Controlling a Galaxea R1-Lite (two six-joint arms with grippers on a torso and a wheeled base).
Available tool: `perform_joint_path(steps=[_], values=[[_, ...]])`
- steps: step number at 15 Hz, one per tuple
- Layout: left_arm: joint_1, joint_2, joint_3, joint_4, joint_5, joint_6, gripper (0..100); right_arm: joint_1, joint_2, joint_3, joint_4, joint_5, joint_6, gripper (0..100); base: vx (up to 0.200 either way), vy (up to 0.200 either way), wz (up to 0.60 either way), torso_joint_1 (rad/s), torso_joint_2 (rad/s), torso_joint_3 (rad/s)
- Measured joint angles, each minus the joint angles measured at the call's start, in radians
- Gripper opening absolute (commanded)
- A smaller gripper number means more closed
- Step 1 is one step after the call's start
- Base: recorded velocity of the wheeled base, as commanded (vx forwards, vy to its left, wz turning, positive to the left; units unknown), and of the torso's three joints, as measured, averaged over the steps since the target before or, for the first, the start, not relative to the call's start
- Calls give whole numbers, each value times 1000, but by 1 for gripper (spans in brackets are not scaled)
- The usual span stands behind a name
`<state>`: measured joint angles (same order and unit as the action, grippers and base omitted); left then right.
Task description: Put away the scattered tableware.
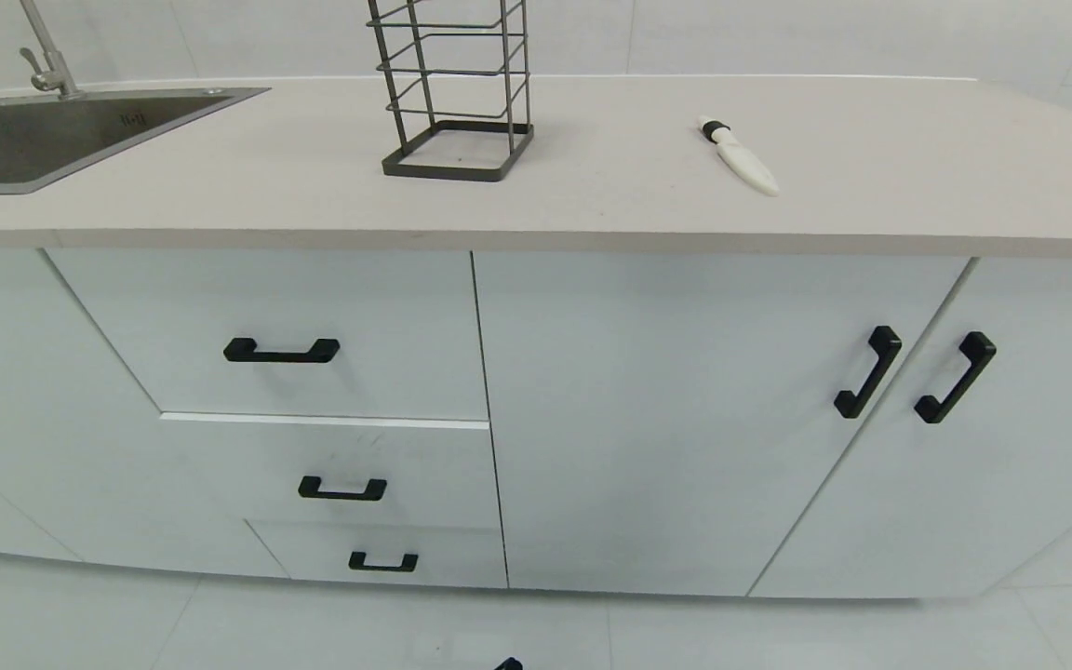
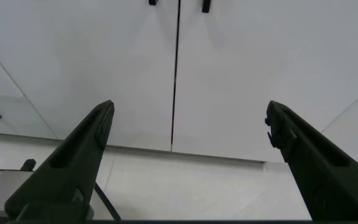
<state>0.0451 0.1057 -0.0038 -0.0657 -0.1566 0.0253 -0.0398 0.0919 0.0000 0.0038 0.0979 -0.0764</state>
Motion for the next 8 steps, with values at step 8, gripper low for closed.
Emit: perform_joint_path(steps=[8], values=[[-4, -42, 4, 15, 61, -36, 100, 10, -7, 0, 0, 0, 0, 100, 0, 0, -150, 1, 1, 0]])
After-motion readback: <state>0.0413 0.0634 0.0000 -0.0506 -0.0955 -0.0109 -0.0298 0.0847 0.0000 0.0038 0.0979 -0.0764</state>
